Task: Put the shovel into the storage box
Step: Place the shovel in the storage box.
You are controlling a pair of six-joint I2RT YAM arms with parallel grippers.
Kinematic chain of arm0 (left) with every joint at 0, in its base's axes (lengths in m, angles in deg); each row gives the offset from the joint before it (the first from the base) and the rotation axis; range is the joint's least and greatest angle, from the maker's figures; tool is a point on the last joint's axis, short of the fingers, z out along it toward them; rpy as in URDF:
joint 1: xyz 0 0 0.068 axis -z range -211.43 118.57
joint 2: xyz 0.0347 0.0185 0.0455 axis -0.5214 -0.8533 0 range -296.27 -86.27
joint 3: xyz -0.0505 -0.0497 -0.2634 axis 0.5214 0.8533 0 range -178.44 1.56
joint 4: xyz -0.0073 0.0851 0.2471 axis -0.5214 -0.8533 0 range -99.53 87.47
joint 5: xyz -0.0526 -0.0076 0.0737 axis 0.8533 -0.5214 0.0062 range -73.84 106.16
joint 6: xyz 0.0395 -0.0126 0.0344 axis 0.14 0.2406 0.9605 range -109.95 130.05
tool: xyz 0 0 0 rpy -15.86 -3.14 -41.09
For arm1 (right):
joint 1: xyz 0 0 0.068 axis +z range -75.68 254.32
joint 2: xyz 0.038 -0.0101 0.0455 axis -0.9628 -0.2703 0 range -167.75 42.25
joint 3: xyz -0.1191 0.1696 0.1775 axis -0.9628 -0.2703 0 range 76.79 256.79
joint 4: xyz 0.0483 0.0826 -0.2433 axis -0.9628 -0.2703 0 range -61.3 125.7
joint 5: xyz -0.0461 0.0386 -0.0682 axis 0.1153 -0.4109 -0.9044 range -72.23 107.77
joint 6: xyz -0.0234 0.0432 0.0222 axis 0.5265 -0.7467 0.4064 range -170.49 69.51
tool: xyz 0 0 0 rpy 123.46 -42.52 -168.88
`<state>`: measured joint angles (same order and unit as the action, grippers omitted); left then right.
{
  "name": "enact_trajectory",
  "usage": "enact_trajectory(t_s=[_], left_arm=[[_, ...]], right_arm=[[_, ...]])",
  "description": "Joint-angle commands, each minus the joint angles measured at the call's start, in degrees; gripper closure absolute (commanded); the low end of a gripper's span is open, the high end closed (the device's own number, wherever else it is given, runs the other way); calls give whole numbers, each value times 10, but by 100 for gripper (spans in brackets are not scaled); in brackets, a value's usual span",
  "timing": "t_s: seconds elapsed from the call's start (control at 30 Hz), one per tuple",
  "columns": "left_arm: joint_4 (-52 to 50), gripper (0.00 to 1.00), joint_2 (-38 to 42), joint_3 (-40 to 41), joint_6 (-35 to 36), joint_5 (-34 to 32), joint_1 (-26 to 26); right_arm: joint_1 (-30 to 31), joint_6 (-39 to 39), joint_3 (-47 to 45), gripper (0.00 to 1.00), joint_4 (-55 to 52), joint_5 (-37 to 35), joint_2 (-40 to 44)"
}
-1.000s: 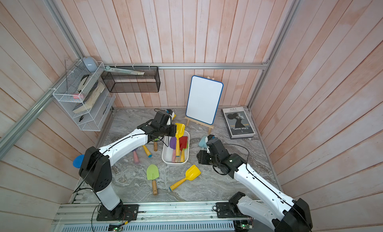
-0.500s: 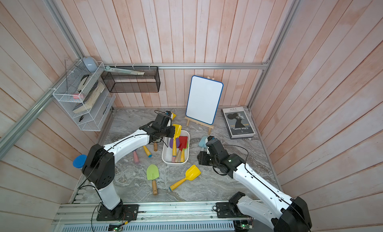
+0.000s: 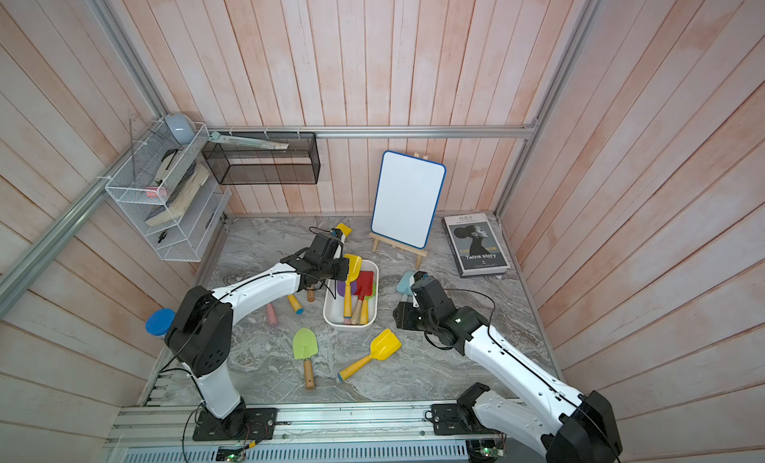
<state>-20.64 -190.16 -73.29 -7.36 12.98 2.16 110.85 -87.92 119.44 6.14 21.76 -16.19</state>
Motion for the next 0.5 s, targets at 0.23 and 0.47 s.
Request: enact_trajectory(t_s=[0.23, 0.47], left_arm=[[26, 100, -30, 8, -21, 57, -1], [7, 100, -50, -6, -29, 91, -1]], right_arm=[[-3, 2, -7, 48, 7, 6, -5], [-3, 5, -7, 48, 11, 9, -9]])
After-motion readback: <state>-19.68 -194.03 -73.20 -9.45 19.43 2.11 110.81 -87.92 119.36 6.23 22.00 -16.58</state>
